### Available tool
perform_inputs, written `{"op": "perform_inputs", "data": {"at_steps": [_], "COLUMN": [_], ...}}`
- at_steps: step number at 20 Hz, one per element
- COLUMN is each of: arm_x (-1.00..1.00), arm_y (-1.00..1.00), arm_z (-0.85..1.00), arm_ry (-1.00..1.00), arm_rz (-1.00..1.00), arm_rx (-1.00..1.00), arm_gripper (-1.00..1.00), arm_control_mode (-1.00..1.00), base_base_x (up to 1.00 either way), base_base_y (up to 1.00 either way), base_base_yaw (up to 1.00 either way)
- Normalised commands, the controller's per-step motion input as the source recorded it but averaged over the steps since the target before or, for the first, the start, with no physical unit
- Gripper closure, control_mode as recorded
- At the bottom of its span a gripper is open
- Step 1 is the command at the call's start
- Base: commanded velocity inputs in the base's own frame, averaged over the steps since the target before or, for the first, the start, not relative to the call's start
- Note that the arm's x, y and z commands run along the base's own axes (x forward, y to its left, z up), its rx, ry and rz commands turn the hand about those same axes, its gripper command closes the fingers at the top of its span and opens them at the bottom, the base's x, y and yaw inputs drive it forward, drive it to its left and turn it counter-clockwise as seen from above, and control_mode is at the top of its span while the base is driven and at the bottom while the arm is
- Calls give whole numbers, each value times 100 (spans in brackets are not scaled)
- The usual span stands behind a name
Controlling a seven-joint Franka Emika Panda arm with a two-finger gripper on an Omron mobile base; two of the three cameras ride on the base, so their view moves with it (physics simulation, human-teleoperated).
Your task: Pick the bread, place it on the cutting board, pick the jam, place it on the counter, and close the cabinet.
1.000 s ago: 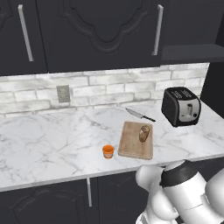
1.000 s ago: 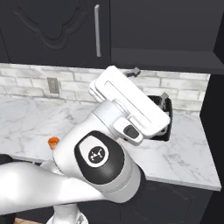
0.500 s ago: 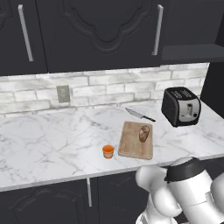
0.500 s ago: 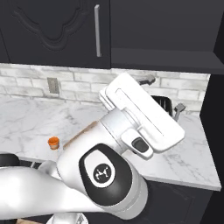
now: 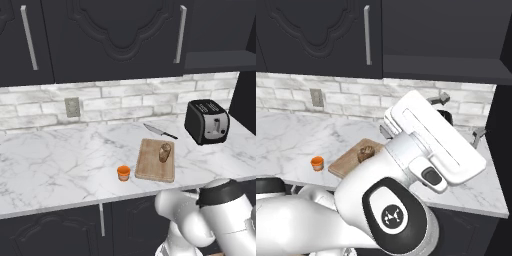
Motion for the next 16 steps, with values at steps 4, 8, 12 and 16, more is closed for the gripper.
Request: {"op": "perform_inputs", "data": {"at_steps": [4, 8, 12, 16], "arm_x": [-6, -16, -39, -55], "arm_y": [-8, -10, -16, -25], "arm_z": [0, 1, 8, 14], "arm_ry": [0, 0, 1, 2], "arm_rz": [3, 3, 1, 0], "arm_rx": [11, 11, 5, 0], "arm_gripper": [-100, -100, -100, -100], "arm_control_mode": [-100, -100, -100, -100], "base_base_x": [0, 0, 0, 0], "base_base_y": [0, 0, 0, 0], "base_base_yaw": [0, 0, 0, 0]}}
